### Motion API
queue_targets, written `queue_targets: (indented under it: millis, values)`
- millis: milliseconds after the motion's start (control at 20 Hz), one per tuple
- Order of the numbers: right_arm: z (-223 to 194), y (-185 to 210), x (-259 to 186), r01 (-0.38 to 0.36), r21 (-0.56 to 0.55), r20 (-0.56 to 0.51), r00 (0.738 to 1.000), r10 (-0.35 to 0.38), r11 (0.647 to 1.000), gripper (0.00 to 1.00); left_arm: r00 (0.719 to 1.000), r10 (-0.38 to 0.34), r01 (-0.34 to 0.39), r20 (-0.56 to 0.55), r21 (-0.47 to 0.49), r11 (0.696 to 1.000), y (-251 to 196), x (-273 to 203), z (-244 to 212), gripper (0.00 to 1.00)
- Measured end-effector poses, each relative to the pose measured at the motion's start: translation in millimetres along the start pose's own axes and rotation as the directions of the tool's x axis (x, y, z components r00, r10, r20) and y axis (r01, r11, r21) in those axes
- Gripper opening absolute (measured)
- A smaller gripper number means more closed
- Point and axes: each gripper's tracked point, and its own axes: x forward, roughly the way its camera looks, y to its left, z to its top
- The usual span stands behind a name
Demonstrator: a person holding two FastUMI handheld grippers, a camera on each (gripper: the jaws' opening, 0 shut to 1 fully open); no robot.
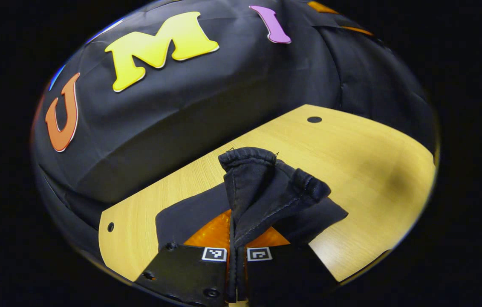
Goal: Grasp the waist and the cuffs of the jeans and fold them to make the two legs overlap; first hold the waist and fold one-third of the jeans toward the cuffs, then hold the cuffs and fold the remaining one-third in the same direction to finish folding.
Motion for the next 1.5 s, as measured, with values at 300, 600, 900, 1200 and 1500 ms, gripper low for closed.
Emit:
queue_targets:
  millis: [300, 600, 900, 1200, 1500]
  values:
    - [0.7, -1.4, -0.2, -0.007, -0.007, 0.002, 1.0, 0.007, 1.0, 0.93, 1.0, 0.019, -0.017, -0.013, 0.135, 0.991, -13.8, 9.9, -17.7, 0.04]
    - [5.6, 2.9, -5.8, -0.01, -0.03, 0.012, 1.0, 0.01, 1.0, 0.98, 0.999, 0.04, -0.046, 0.024, 0.287, 0.957, -17.5, 9.0, -22.3, 0.04]
    - [11.4, 9.8, -13.9, -0.003, -0.028, 0.021, 1.0, 0.003, 1.0, 0.98, 0.998, -0.019, 0.006, 0.052, 0.237, 0.971, -22.1, -5.5, -16.9, 0.79]
    - [17.0, 29.2, -29.0, -0.008, -0.043, 0.033, 0.999, 0.009, 0.999, 0.93, 0.991, -0.06, 0.032, 0.121, 0.217, 0.976, -36.5, -46.8, -6.6, 0.92]
    - [22.7, 55.1, -37.0, -0.019, -0.044, 0.043, 0.999, 0.021, 0.999, 0.93, 0.979, -0.053, 0.022, 0.199, 0.156, 0.988, -15.6, -91.4, 11.4, 1.0]
